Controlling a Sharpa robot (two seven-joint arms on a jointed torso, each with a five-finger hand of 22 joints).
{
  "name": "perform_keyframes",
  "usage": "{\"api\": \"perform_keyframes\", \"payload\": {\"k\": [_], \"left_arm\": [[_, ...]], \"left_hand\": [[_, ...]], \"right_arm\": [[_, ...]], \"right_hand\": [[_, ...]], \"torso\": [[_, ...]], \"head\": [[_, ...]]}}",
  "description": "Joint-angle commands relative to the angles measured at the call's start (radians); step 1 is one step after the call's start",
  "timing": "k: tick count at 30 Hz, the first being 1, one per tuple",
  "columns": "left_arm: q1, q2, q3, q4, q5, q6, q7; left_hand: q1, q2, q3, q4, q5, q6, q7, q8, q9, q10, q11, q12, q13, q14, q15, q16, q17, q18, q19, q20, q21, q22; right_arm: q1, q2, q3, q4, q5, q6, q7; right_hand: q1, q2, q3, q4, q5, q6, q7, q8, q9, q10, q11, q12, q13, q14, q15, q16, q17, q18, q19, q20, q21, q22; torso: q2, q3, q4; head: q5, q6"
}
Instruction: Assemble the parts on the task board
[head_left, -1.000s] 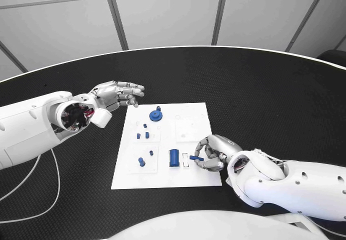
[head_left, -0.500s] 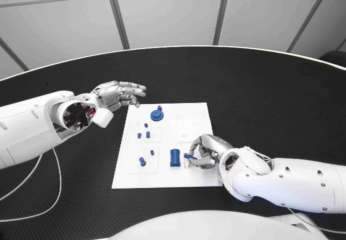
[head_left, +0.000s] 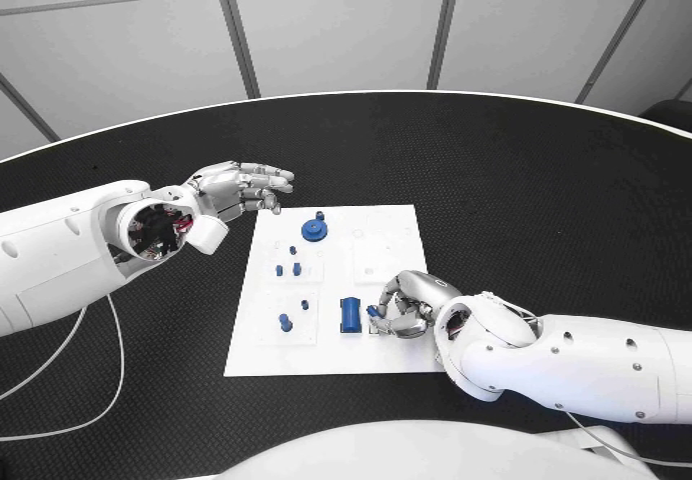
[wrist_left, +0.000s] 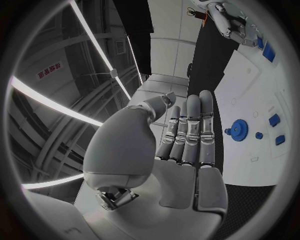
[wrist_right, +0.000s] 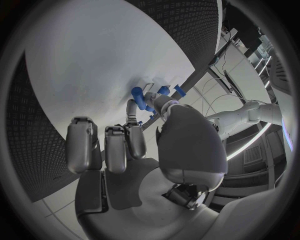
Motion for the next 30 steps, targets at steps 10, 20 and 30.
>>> {"api": "perform_keyframes", "payload": {"k": [10, 20, 30], "left_arm": [[0.000, -0.002, 0.000, 0.001, 0.000, 0.003, -0.004], [0.000, -0.002, 0.000, 0.001, 0.000, 0.003, -0.006], [0.000, -0.002, 0.000, 0.001, 0.000, 0.005, -0.008]], "left_hand": [[-0.002, 0.006, -0.002, 0.007, 0.003, -0.005, 0.017, 0.005, -0.001, -0.009, -0.002, 0.005, -0.002, -0.008, 0.000, 0.003, -0.002, 0.017, 0.003, 0.005, -0.005, -0.002], [-0.002, 0.006, -0.002, 0.007, 0.003, -0.005, 0.017, 0.005, -0.001, -0.009, -0.002, 0.005, -0.002, -0.008, 0.000, 0.003, -0.002, 0.017, 0.003, 0.005, -0.005, -0.002], [-0.002, 0.006, -0.002, 0.007, 0.003, -0.005, 0.017, 0.005, -0.001, -0.009, -0.002, 0.005, -0.002, -0.008, 0.000, 0.003, -0.002, 0.017, 0.003, 0.005, -0.005, -0.002]], "right_arm": [[0.000, -0.002, 0.000, 0.008, 0.000, 0.017, 0.001], [0.000, -0.006, 0.000, 0.008, 0.000, 0.016, -0.003], [0.000, -0.006, 0.000, 0.008, 0.000, 0.019, -0.006]], "right_hand": [[-0.063, 0.008, -0.028, 0.049, -0.026, 0.043, -0.022, 0.047, 0.027, 0.052, -0.022, 0.040, 0.183, 0.103, -0.020, 0.018, 0.263, -0.014, 0.072, -0.018, 0.041, 0.174], [-0.078, 0.016, -0.032, 0.066, -0.023, 0.048, -0.026, 0.057, 0.032, 0.059, -0.025, 0.054, 0.192, 0.103, -0.023, 0.018, 0.263, -0.018, 0.076, -0.021, 0.057, 0.184], [-0.093, 0.023, -0.035, 0.081, -0.021, 0.051, -0.027, 0.064, 0.035, 0.063, -0.027, 0.061, 0.197, 0.103, -0.024, 0.018, 0.263, -0.019, 0.078, -0.022, 0.065, 0.190]], "torso": [[0.000, 0.0006, 0.0000], [0.001, 0.0000, 0.0001], [-0.001, 0.0002, 0.0000]], "head": [[-0.001, -0.002], [-0.003, -0.004], [-0.003, -0.007]]}}
